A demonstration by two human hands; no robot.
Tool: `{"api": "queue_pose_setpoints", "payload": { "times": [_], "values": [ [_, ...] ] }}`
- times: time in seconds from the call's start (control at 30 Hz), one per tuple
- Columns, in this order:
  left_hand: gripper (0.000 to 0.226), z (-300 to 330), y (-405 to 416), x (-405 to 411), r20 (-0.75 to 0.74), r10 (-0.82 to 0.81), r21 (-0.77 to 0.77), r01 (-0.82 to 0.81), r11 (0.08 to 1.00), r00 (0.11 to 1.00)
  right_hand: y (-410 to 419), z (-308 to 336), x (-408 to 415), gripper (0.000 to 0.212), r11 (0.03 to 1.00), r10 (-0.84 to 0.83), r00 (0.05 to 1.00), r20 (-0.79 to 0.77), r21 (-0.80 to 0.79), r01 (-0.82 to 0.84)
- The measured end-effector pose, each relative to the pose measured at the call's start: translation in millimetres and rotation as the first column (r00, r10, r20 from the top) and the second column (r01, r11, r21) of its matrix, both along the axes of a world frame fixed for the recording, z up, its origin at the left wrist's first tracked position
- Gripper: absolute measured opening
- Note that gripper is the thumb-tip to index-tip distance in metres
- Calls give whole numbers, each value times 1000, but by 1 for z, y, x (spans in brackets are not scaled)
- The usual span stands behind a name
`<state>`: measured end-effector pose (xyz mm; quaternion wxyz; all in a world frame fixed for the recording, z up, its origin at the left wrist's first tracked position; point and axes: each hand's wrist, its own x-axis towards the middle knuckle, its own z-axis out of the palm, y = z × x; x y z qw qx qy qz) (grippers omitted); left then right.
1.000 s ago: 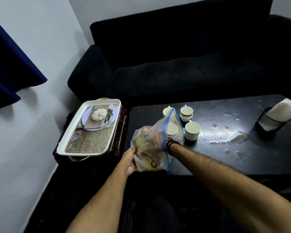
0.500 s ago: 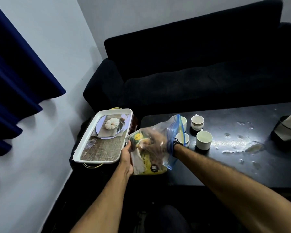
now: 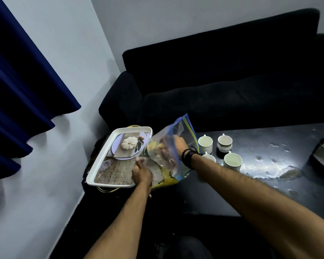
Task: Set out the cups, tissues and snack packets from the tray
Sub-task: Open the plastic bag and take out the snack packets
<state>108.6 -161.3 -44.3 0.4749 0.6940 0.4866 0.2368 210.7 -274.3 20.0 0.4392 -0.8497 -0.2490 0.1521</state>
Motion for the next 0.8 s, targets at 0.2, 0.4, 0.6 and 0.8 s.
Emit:
{"api": "queue_pose_setpoints", "payload": {
  "times": [0.2,0.4,0.6,0.8],
  "values": [
    [52,13,41,-8,-86,192,80,-185,980,978,-12,32,14,33,969,0,990,-144,246,35],
    [58,31,85,-26,48,378,55,-380,923,925,-50,55,33,38,837,212,925,-316,547,-4],
    [55,30,103,-50,202,464,-29,-468,883,863,-60,27,43,35,744,95,919,-382,641,189],
    [58,14,103,-63,193,528,-35,-532,846,827,-47,-45,34,45,957,-170,980,-103,222,189]
  ]
}}
